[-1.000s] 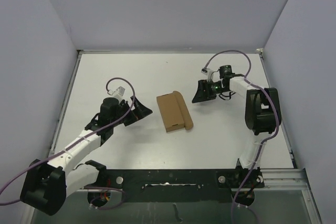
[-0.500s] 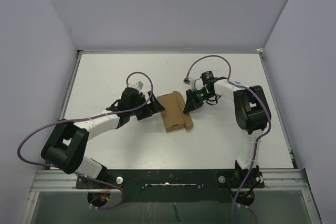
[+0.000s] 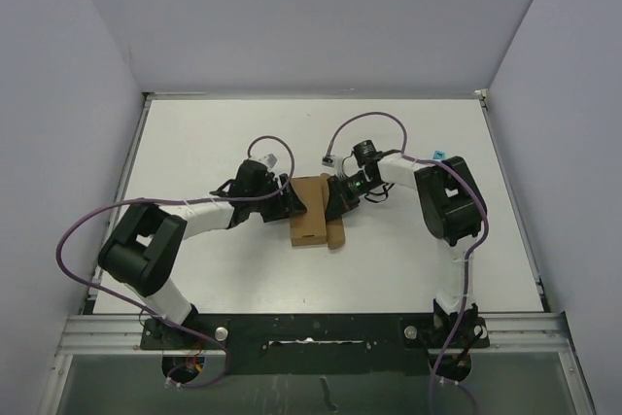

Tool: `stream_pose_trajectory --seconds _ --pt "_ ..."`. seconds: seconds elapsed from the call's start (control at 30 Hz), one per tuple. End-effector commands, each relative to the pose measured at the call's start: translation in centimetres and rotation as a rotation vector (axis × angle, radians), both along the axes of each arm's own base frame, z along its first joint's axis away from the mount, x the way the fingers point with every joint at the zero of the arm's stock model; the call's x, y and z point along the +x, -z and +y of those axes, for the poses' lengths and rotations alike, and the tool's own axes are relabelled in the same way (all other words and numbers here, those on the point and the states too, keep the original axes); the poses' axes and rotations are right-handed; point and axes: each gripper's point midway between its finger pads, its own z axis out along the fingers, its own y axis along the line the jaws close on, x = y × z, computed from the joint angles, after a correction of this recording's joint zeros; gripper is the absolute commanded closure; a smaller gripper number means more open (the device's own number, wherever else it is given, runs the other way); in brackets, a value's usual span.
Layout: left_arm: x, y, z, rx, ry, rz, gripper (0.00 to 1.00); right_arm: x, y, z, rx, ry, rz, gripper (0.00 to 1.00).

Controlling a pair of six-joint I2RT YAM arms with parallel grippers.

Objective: Fold the paper box

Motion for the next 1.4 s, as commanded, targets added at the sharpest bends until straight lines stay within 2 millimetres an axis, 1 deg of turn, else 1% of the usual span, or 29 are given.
stream_pose_trajectory --seconds 0.0,0.1,0.2,0.3,0.37,0.4,0.43,0.47,0.53,0.57,0.6,0.63,0.7,0.73,0.83,0.87,0.93,0.97,1.03,1.23,1.37 --pt "0.0 -0.6 -0.2 -0.004 0.055 -0.026 0.42 1.5 -1.6 0.3 0.023 0.002 -0.065 0.97" --pt "0.3 -1.4 0.5 -0.008 0.048 -0.053 0.4 2.4 -2.3 -1.1 -0.011 0.008 -0.132 0.96" --pt "1.1 -3.1 1.4 -0.024 0.045 -0.105 0.37 3.5 -3.6 -2.8 -0.026 0.014 -0.224 0.95" --pt "1.6 -4.6 2.0 -0.032 0.059 -0.149 0.35 4.3 -6.0 -4.1 0.011 -0.012 -0.353 0.93" --pt "1.8 -5.3 2.4 -0.03 0.069 -0.167 0.34 4.1 -8.0 -4.4 0.058 -0.069 -0.476 0.9" --pt "1.7 -5.6 2.5 -0.031 0.075 -0.176 0.34 3.6 -9.0 -4.4 0.088 -0.109 -0.549 0.84" --pt "1.5 -5.9 2.5 -0.034 0.084 -0.186 0.34 2.8 -10.0 -4.3 0.128 -0.169 -0.644 0.75" --pt "1.3 -6.2 2.5 -0.04 0.094 -0.193 0.34 1.7 -10.6 -4.3 0.168 -0.233 -0.734 0.65" --pt "0.9 -6.6 2.3 -0.059 0.113 -0.203 0.34 -1.0 -11.8 -4.6 0.243 -0.393 -0.982 0.44" --pt "0.4 -6.4 2.4 -0.063 0.118 -0.197 0.34 -3.0 -10.8 -4.9 0.281 -0.459 -1.046 0.36" --pt "0.0 -6.2 2.4 -0.069 0.123 -0.195 0.34 -4.3 -10.5 -5.1 0.317 -0.523 -1.133 0.29" --pt "-0.3 -6.0 2.4 -0.075 0.128 -0.197 0.33 -5.6 -10.0 -5.2 0.344 -0.58 -1.198 0.24" --pt "-0.5 -5.9 2.4 -0.082 0.132 -0.21 0.33 -7.1 -9.1 -5.2 0.379 -0.656 -1.275 0.18" --pt "-0.5 -5.8 2.5 -0.08 0.131 -0.219 0.33 -7.4 -8.5 -5.1 0.375 -0.685 -1.284 0.18" --pt "-0.4 -5.0 2.8 -0.057 0.121 -0.214 0.33 -7.6 -6.5 -4.2 0.329 -0.769 -1.258 0.27" --pt "-0.4 -4.7 2.9 -0.052 0.118 -0.208 0.33 -7.9 -5.7 -3.5 0.315 -0.812 -1.255 0.29" --pt "-0.3 -4.2 2.8 -0.055 0.119 -0.202 0.33 -8.2 -4.0 -2.9 0.276 -0.871 -1.255 0.31" --pt "-0.3 -4.0 2.7 -0.059 0.117 -0.198 0.33 -8.1 -3.6 -2.6 0.261 -0.88 -1.255 0.33" --pt "-0.2 -3.7 2.5 -0.066 0.12 -0.19 0.33 -7.9 -2.9 -2.2 0.236 -0.891 -1.245 0.38" --pt "0.1 -2.7 1.9 -0.075 0.131 -0.169 0.34 -7.2 -1.8 -1.8 0.16 -0.906 -1.234 0.48" --pt "0.0 -1.7 2.0 -0.057 0.132 -0.148 0.35 -6.8 -1.5 -1.3 0.133 -0.901 -1.217 0.62"
